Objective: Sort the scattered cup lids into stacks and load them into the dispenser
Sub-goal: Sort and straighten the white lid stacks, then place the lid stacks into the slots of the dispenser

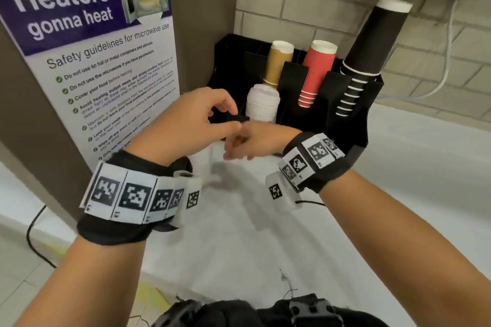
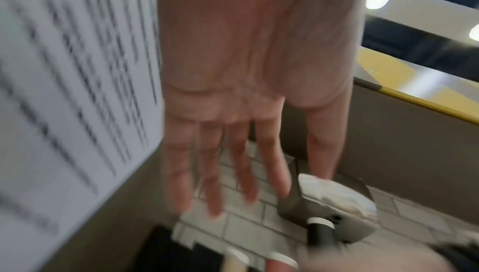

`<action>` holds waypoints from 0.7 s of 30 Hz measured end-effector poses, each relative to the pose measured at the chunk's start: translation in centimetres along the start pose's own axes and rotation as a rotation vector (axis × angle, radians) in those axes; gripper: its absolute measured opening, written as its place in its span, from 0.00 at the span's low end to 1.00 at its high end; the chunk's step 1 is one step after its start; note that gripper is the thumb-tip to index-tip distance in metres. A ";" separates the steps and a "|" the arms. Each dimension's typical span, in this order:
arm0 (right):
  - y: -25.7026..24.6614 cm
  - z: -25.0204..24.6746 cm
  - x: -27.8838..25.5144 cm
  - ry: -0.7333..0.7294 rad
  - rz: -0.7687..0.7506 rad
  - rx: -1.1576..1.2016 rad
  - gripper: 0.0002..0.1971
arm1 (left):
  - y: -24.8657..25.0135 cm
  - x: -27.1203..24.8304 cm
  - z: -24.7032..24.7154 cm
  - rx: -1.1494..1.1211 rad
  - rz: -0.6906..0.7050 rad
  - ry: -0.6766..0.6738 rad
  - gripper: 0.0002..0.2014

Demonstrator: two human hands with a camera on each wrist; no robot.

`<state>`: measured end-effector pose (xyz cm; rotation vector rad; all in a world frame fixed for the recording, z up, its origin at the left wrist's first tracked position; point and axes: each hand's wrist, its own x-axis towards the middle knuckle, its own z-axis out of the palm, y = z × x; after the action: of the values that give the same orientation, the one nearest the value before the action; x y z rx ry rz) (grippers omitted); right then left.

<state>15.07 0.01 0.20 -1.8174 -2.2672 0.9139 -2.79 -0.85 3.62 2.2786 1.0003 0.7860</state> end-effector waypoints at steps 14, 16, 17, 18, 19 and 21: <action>-1.7 9.8 1.1 -0.344 0.079 0.327 0.34 | -2.2 -4.4 -0.4 0.704 -0.577 -0.548 0.42; -1.2 9.6 0.7 -0.367 0.091 0.337 0.39 | -1.8 -4.5 -0.1 0.689 -0.581 -0.581 0.40; -0.9 9.3 0.5 -0.378 0.093 0.331 0.41 | -1.6 -4.5 0.2 0.686 -0.563 -0.596 0.40; -0.4 9.0 0.3 -0.388 0.096 0.326 0.42 | -1.3 -4.4 0.5 0.682 -0.532 -0.609 0.40; 0.1 8.7 0.0 -0.397 0.098 0.327 0.44 | -1.0 -4.3 1.0 0.672 -0.491 -0.620 0.40; 1.3 8.0 -0.7 -0.410 0.105 0.364 0.45 | -0.3 -3.7 2.4 0.635 -0.395 -0.640 0.41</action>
<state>12.97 -3.62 -6.82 -1.7171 -2.0272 1.7258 -3.37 -4.10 0.72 2.4272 1.4227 -0.4764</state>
